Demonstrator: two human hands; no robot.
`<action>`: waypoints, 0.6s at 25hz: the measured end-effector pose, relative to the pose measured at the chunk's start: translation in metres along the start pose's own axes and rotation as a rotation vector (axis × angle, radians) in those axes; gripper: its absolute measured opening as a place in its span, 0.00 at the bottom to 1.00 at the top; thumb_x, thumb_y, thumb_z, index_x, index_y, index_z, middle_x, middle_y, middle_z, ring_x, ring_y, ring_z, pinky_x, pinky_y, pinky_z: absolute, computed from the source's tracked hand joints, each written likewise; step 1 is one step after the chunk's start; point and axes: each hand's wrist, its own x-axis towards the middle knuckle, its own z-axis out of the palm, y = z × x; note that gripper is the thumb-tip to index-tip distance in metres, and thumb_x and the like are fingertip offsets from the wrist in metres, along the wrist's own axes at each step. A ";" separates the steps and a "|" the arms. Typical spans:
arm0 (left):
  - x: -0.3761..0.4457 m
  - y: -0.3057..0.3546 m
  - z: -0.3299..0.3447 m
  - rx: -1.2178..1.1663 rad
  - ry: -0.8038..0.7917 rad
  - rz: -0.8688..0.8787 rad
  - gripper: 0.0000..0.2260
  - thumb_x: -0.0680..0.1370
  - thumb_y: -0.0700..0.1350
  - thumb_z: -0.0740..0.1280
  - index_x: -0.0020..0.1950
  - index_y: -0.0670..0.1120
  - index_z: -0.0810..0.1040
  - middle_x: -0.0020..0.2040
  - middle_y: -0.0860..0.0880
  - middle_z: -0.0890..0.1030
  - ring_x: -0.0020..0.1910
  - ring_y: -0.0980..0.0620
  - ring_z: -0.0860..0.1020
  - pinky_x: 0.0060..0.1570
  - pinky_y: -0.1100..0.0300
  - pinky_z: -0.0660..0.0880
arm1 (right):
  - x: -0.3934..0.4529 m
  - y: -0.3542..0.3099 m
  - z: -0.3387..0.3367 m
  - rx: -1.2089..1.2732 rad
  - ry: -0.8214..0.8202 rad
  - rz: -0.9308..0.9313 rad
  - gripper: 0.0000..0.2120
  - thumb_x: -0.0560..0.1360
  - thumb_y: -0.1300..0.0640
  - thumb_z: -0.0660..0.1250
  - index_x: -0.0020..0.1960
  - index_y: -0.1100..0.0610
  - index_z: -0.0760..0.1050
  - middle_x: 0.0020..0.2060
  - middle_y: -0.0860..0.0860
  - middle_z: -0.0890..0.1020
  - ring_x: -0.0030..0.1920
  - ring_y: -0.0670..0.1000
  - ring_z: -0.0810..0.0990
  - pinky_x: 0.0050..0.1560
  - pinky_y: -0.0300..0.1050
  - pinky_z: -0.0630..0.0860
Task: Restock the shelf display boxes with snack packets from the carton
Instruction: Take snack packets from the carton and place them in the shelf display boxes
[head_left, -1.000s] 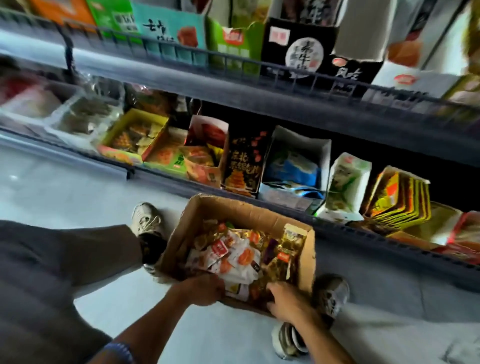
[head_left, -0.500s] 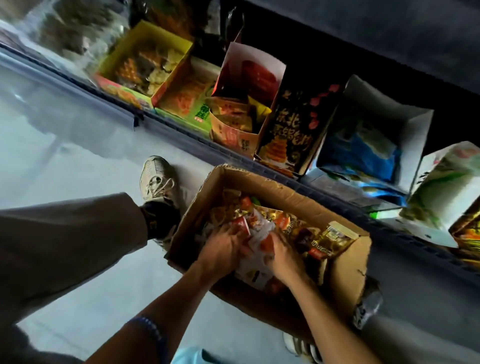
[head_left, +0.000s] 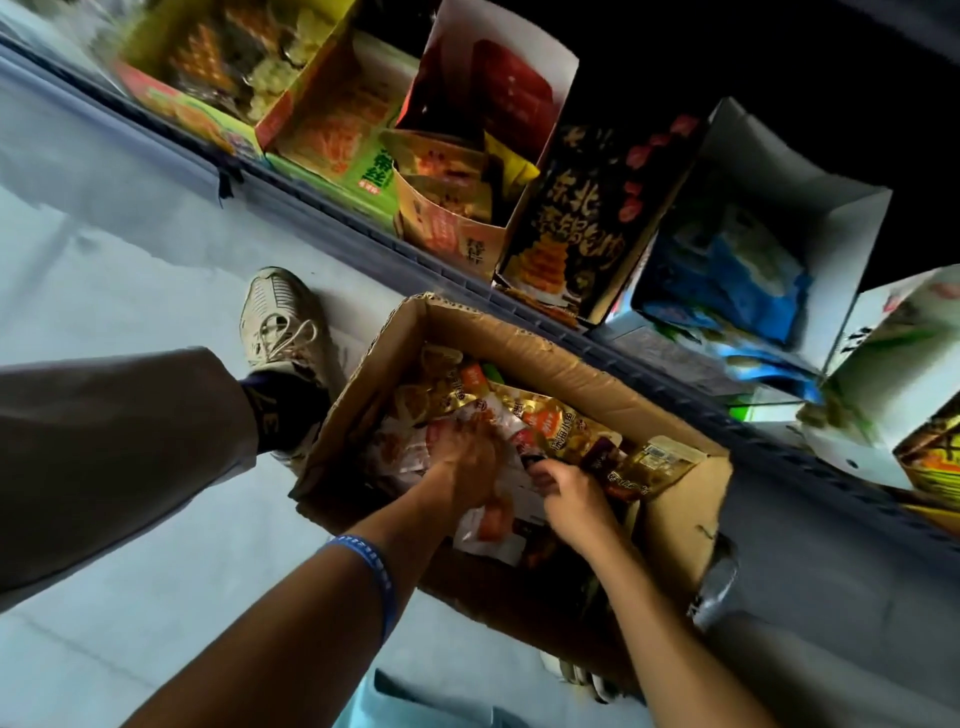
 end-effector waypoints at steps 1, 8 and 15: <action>-0.001 0.002 0.001 0.087 0.005 0.034 0.24 0.84 0.46 0.57 0.78 0.40 0.57 0.78 0.38 0.58 0.69 0.49 0.69 0.70 0.60 0.66 | -0.001 0.002 0.004 0.024 0.044 0.008 0.23 0.75 0.69 0.58 0.65 0.52 0.77 0.62 0.51 0.81 0.61 0.52 0.79 0.60 0.44 0.76; 0.012 -0.014 0.020 0.202 -0.026 0.020 0.25 0.85 0.53 0.46 0.76 0.38 0.62 0.73 0.40 0.69 0.47 0.70 0.70 0.47 0.78 0.70 | -0.012 0.009 0.008 0.211 0.115 -0.013 0.19 0.78 0.68 0.58 0.60 0.52 0.79 0.58 0.50 0.81 0.60 0.49 0.79 0.57 0.42 0.76; -0.008 -0.001 0.019 0.479 -0.158 -0.158 0.24 0.81 0.53 0.62 0.74 0.44 0.66 0.74 0.40 0.67 0.74 0.39 0.64 0.75 0.43 0.56 | -0.011 0.009 0.008 0.268 0.136 -0.018 0.17 0.79 0.66 0.59 0.58 0.51 0.79 0.59 0.48 0.81 0.60 0.48 0.78 0.56 0.41 0.75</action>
